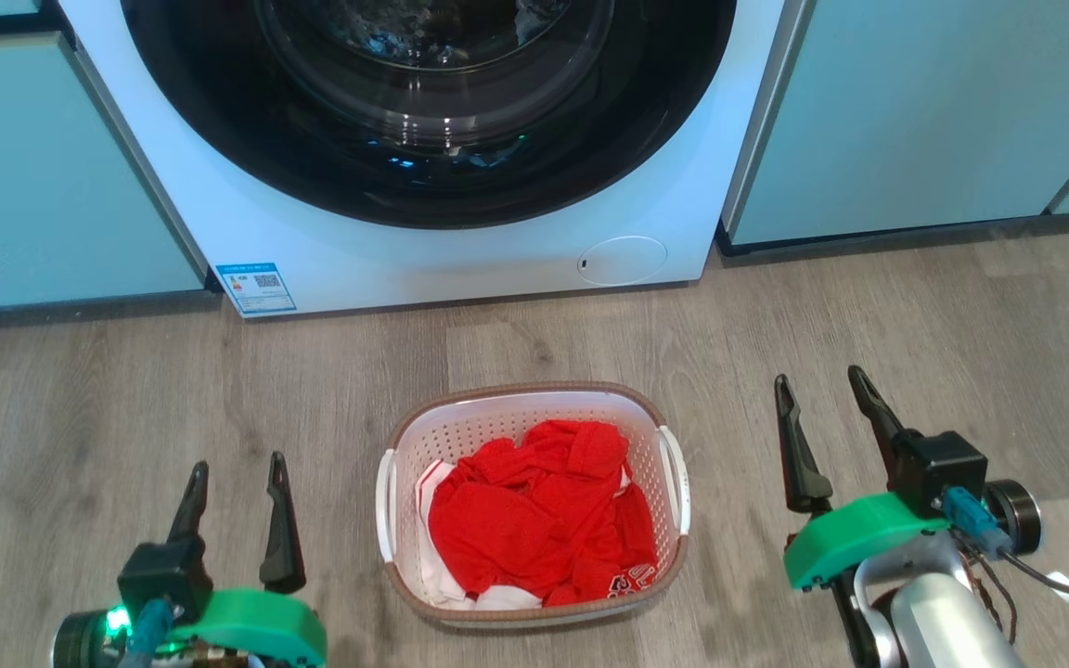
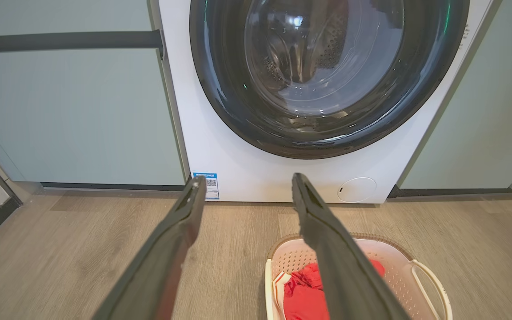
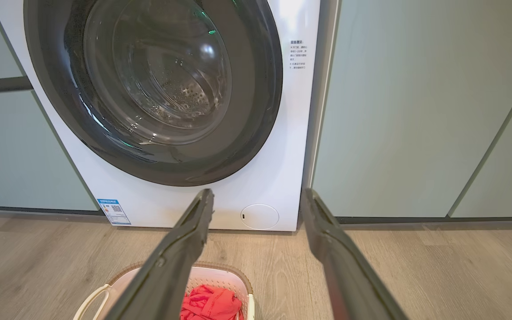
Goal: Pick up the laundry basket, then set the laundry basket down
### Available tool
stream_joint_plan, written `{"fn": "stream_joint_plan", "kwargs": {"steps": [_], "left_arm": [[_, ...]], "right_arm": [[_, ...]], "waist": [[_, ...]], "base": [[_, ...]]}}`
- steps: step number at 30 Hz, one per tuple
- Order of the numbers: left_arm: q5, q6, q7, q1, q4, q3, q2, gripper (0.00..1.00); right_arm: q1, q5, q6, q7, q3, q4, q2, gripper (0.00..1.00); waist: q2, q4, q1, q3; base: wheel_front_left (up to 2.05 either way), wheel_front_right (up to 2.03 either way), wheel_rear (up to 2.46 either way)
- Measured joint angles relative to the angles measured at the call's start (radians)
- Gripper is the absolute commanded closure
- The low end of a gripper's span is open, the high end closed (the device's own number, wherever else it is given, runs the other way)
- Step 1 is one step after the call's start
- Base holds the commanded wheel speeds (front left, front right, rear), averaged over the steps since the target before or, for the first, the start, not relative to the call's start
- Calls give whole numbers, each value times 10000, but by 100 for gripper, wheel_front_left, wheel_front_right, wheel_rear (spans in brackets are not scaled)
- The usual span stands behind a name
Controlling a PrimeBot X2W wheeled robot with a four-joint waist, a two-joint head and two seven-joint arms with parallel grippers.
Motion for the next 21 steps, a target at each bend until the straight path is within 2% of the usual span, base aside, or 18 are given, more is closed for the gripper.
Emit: {"fn": "stream_joint_plan", "kwargs": {"steps": [21], "left_arm": [[274, 8, 0, 162, 42, 84, -8, 0]], "right_arm": [[186, 0, 0, 0, -38, 65, 8, 0]], "waist": [[0, 66, 0, -135]], "base": [[0, 0, 0]]}}
